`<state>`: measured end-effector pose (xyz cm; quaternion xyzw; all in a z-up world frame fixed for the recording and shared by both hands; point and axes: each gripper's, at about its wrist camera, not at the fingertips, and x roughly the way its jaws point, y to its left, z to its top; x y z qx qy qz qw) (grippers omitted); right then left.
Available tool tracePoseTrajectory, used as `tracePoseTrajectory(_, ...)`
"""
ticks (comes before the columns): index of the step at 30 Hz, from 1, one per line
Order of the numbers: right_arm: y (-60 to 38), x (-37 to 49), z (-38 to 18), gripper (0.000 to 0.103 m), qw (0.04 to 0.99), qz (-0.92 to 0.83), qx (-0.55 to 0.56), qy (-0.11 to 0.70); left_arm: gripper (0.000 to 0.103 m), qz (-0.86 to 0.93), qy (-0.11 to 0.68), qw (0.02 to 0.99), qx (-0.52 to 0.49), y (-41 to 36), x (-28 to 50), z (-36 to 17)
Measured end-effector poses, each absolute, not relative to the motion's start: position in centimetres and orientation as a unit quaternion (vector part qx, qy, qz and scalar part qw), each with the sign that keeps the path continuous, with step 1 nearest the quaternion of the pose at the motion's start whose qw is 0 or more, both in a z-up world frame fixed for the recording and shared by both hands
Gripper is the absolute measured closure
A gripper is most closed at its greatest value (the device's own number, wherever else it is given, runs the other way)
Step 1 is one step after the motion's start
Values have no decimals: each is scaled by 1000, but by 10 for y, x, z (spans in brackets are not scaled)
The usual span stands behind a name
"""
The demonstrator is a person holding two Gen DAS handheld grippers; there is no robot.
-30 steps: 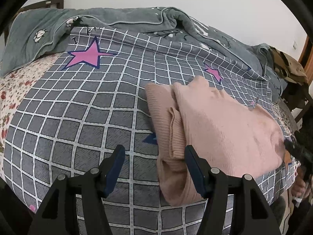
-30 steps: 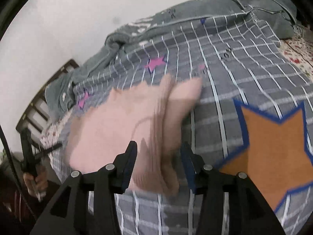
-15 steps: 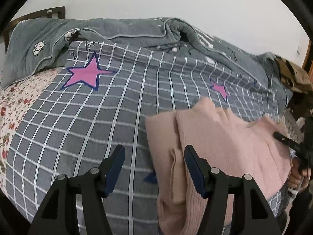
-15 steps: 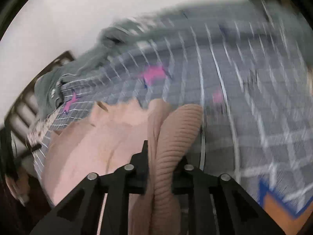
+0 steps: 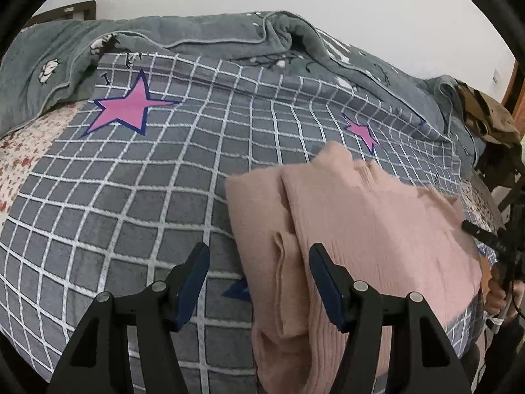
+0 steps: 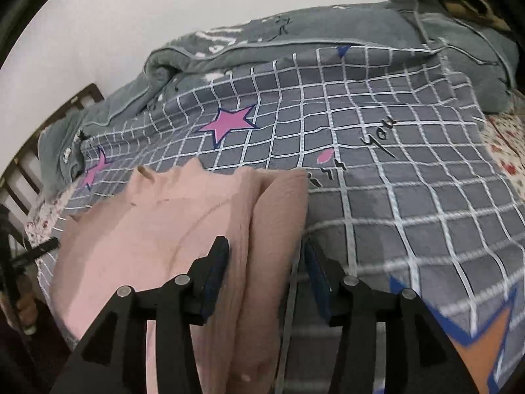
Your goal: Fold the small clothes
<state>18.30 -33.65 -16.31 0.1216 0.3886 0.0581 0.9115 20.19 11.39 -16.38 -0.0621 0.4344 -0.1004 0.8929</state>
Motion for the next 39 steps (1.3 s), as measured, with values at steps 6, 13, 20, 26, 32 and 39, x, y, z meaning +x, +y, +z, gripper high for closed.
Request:
tracePoseTrajectory(6,-301,133,-150,56,923,73,61,372,42,-99,438,892,-56,124,185,-165)
tracePoseTrajectory(13,-255,118,-167,56,911,39,-39,408,42,-117,450,883,-67,133,166,-173)
tracePoseTrajectory(20,-243,101,-130,56,933,42,23,358,42,-150,450,875,-92,119,176,-177)
tracePoseTrajectory(26,-194,103,-150,56,935,89,21,344,42,-180,452,865,-124,114,196,-182)
tracePoseTrajectory(32,-160,116,-181,54,940,54,-25,335,42,-189,445,864,-140,121,206,-180)
tracePoseTrajectory(39,-165,139,-187,54,940,32,12,341,37,-174,478,854,-112,112,220,-199)
